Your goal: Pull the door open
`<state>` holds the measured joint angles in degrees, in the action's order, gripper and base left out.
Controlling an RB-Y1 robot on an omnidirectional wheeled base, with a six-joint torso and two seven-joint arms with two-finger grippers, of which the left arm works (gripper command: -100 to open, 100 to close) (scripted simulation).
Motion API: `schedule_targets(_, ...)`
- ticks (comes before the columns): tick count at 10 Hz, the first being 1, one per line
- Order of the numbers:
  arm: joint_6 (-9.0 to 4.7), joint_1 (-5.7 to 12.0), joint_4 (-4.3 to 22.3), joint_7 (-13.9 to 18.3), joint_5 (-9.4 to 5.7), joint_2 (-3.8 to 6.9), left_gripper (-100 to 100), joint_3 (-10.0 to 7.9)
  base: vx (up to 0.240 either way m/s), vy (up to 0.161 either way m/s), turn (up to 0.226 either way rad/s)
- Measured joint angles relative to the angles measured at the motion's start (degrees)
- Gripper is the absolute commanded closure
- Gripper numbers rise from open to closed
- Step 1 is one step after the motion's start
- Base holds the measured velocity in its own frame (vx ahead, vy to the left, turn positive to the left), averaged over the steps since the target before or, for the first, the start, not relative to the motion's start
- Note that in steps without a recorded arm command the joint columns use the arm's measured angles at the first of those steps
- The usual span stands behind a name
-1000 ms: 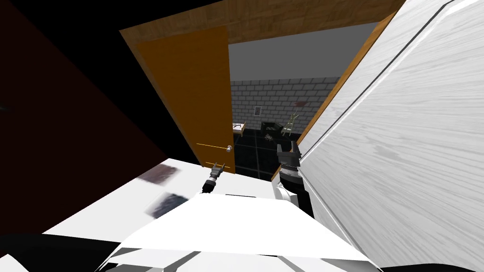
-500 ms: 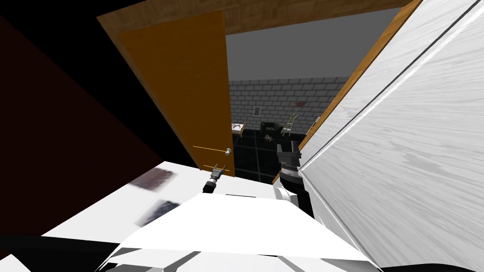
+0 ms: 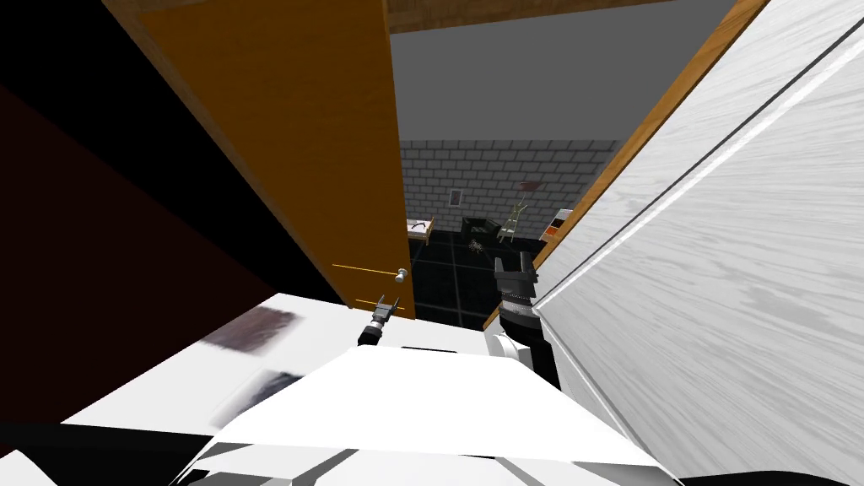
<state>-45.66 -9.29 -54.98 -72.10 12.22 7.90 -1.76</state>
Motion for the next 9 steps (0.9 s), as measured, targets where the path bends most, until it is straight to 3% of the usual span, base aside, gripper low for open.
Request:
schedule_targets(1,-0.86,0.51,1.5,0.6,-0.45,0.95,-100,-0.69,0.111,-0.173,-0.154)
schedule_targets(2,-1.33,-0.26,1.3,1.4,-0.83,1.93,-100,-1.25,0.1,-0.088,-0.038)
schedule_targets(3,-1.93,-0.14,2.2,1.6,-1.04,2.19,-100,-1.61,0.095,-0.06,-0.089)
schedule_targets(5,-4.08,0.52,5.4,2.3,-1.92,3.74,-100,-3.03,0.187,-0.062,-0.189)
schedule_targets(6,-6.05,1.29,8.5,2.5,-2.49,4.51,-100,-3.99,0.17,-0.04,-0.091)
schedule_targets(8,-6.01,0.04,7.2,4.3,-3.16,6.55,-100,-4.95,0.161,-0.004,-0.106)
schedule_targets(9,-7.21,0.55,9.3,4.7,-3.53,7.29,-100,-5.52,0.15,-0.016,-0.105)
